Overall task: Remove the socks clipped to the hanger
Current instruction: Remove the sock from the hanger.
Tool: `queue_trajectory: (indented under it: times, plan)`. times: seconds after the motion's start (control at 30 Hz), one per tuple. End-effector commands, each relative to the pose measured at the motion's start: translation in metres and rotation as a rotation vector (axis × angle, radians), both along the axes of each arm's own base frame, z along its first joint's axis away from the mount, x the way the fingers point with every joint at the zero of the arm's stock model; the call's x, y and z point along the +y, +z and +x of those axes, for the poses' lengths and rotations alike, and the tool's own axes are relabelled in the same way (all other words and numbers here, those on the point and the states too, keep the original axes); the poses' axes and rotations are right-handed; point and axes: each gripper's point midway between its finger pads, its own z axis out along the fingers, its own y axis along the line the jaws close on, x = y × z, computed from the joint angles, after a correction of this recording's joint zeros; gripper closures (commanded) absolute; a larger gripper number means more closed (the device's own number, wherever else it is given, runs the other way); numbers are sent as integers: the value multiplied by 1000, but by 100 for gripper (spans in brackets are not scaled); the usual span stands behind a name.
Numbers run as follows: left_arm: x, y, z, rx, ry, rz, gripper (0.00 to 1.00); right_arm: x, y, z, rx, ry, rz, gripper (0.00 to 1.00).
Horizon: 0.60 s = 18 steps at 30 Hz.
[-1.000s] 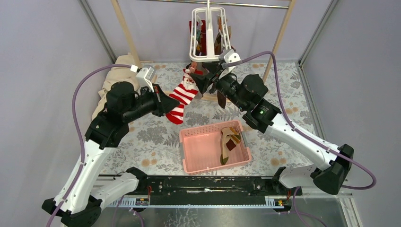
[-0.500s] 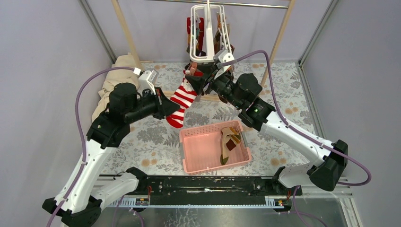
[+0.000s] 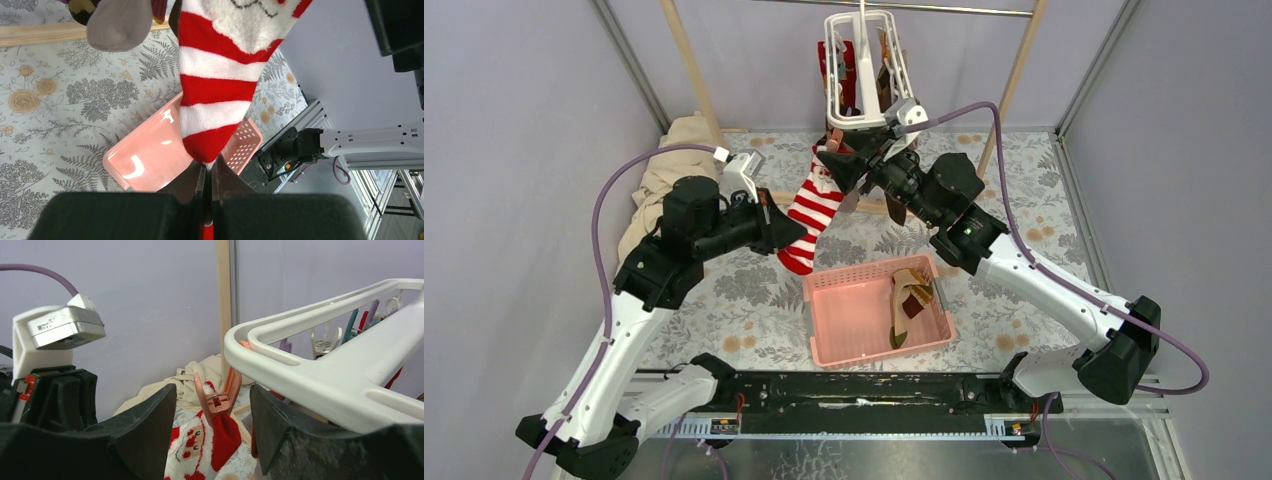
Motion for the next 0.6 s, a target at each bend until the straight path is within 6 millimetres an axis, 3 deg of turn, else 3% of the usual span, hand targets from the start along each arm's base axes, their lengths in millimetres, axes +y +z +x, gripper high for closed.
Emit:
queue_trajectory:
  times: [0.0,0.57]
  plan:
    - [-1,-5,1,3,-17,-1,100,-15,56,-5,-91,-6,132,39]
    - [-6,-16,3,25,-37,1,100,-23,57,0,-62,-1,181,52]
